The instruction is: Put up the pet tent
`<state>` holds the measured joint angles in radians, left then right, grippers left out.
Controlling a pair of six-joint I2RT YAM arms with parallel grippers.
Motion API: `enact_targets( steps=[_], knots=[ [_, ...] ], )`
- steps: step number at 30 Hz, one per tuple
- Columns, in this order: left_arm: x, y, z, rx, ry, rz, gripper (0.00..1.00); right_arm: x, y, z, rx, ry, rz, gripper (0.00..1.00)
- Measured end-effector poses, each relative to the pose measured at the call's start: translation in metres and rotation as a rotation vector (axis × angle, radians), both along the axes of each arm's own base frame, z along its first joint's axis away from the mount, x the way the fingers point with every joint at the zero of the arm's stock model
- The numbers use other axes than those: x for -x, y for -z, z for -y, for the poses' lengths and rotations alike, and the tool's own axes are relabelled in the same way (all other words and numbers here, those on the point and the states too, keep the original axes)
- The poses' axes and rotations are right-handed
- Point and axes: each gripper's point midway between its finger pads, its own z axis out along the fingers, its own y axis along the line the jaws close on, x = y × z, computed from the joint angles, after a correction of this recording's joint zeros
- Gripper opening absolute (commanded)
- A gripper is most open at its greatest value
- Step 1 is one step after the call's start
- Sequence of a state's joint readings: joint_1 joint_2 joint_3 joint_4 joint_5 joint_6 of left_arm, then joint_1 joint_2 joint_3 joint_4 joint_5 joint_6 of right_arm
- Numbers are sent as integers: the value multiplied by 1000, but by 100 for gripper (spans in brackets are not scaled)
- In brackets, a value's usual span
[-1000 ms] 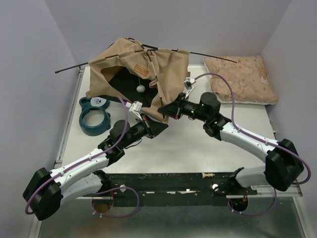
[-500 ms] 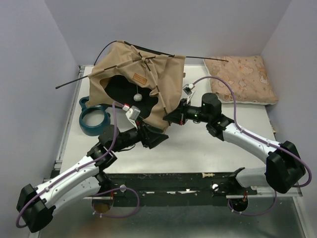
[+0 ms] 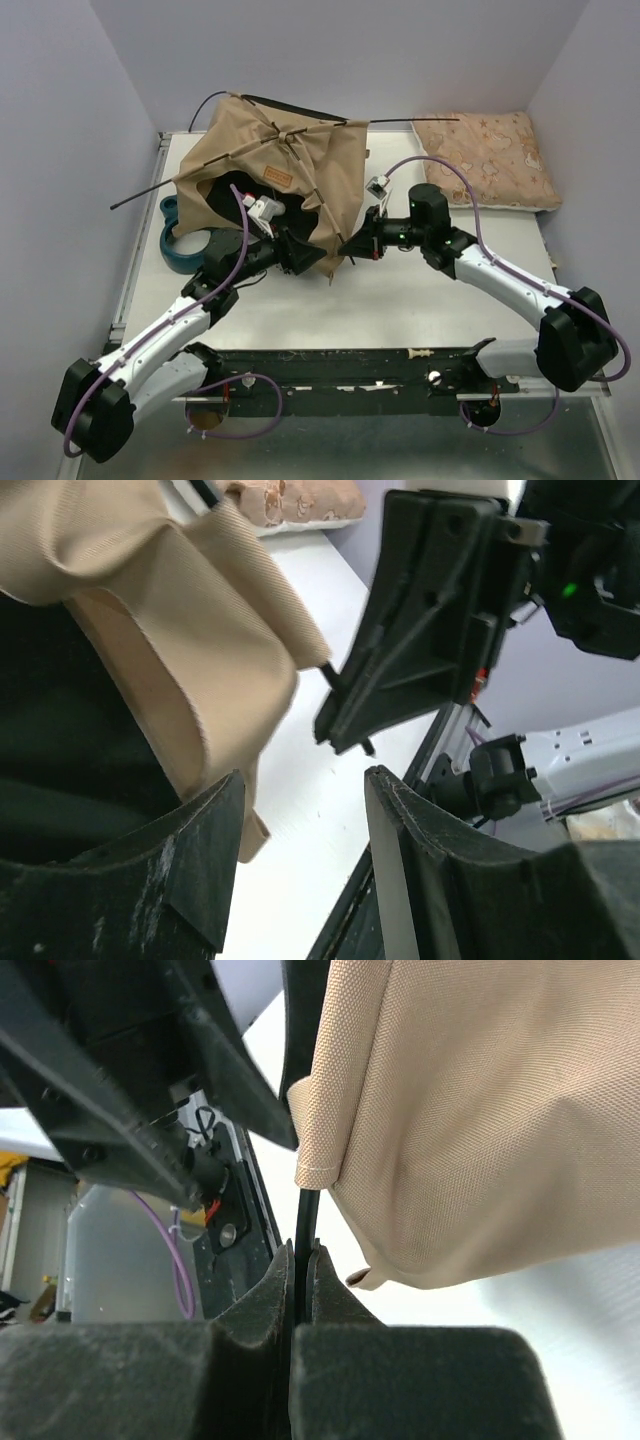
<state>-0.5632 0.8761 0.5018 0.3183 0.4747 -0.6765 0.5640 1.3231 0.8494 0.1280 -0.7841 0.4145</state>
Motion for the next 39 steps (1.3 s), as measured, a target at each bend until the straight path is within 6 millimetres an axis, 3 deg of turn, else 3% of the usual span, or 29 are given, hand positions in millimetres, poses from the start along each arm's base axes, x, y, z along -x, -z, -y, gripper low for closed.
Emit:
enact_targets(
  steps=[12,25,31,33,34,35,36,39],
  knots=[
    [-31,-2,37,162,21,-137,53,15,-12,11,-15,-60,72,1],
    [-18,-34,46,278,64,-140,39,13,-14,12,-22,-69,96,1],
    [-16,-27,54,278,62,-180,37,15,-16,11,-30,-81,103,1],
    [-15,-26,56,280,64,-192,45,16,-14,12,-29,-81,100,1],
    [-14,-26,56,283,66,-200,59,16,-14,12,-29,-80,100,1],
    [-14,-26,56,284,66,-201,66,17,-14,12,-29,-80,101,1],
    [-14,-27,56,286,67,-204,70,17,-15,13,-31,-79,103,1],
    [-7,-29,48,263,74,-203,69,16,-16,14,-29,-67,112,1]
  ],
)
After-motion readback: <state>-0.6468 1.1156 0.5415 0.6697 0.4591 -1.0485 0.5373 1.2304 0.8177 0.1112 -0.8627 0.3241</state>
